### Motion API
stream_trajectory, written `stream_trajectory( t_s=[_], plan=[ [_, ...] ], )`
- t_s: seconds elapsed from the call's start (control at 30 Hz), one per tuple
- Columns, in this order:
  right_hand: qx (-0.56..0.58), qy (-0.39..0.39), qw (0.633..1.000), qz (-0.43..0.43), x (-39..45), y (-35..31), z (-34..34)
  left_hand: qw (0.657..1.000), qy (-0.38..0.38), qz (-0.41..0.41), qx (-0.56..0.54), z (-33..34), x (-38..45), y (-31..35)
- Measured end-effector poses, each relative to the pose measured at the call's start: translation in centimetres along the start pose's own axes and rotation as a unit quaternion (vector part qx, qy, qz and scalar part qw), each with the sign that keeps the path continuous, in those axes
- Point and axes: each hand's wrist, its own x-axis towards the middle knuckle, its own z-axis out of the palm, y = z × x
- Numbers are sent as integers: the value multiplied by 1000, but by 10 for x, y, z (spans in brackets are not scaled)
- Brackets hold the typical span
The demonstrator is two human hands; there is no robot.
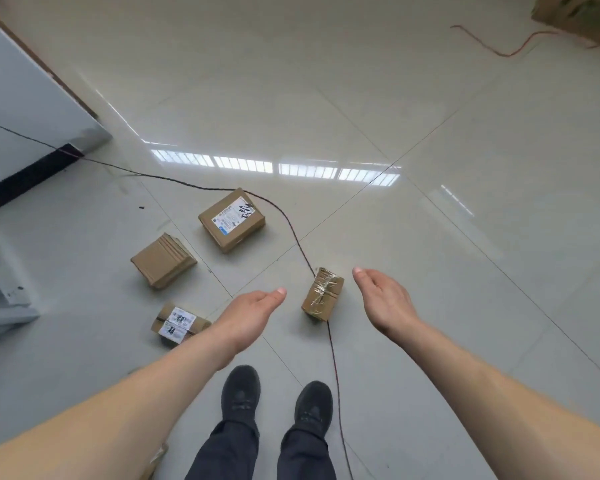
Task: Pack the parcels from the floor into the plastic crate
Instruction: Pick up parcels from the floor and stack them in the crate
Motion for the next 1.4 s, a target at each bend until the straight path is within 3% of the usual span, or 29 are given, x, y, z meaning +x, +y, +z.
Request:
stream_trajectory(
  t_s=[0.47, 0.67, 0.83, 1.0, 1.17, 1.3, 1.4],
  plan=[
    [-64, -27, 998, 7, 213, 103, 131, 986, -38, -124, -104, 78, 259, -89],
    [-84, -52, 995, 1, 261, 123, 163, 955, -103, -199, -194, 120, 305, -113],
    [-84, -75, 994, 1, 273, 133, 180, 932, -142, -204, -264, 135, 322, -114],
    [-14, -8, 1000, 16, 261, 139, 194, 916, -76, -185, -349, 124, 318, -111],
    [116, 46, 991, 57, 245, 148, 210, 950, 34, -128, -284, 102, 314, -129],
    [55, -6, 993, 106, 242, 160, 232, 966, 9, -177, -188, 91, 325, -152],
    [52, -15, 993, 109, 243, 167, 247, 959, -35, -196, -203, 91, 334, -161]
  ],
)
